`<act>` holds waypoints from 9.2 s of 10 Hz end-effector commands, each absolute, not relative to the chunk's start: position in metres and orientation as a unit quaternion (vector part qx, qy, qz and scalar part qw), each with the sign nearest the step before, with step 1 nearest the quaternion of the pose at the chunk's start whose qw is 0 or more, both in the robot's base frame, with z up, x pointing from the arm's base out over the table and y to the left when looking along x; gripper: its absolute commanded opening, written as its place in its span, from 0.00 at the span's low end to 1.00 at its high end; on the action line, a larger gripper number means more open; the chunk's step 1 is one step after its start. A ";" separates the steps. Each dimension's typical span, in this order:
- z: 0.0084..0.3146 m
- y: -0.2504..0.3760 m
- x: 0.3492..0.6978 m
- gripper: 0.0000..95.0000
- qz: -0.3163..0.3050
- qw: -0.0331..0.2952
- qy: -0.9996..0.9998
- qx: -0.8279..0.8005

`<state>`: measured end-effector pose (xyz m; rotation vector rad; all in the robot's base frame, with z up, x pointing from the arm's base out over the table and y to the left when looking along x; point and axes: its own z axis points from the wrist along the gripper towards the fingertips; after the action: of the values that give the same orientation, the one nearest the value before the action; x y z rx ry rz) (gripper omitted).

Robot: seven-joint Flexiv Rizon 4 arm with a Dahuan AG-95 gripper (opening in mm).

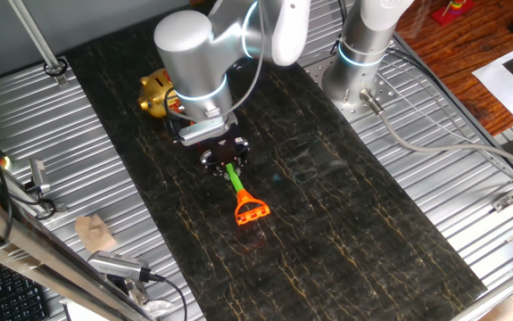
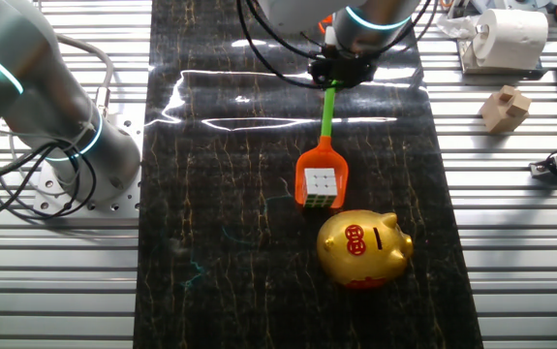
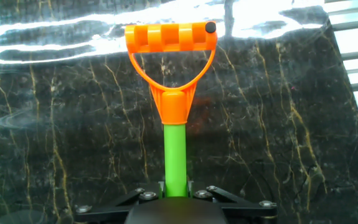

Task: Use a shovel to scoop up an object

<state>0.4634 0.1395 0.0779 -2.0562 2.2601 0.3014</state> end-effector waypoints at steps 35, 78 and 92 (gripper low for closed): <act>0.081 0.166 0.470 0.00 0.074 0.006 0.759 -0.647; 0.062 0.187 0.416 0.20 0.055 -0.024 0.762 -0.644; 0.091 0.206 0.473 0.00 0.021 -0.003 0.857 -0.515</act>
<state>0.4652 0.2033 0.0862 -1.6779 2.6575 0.0801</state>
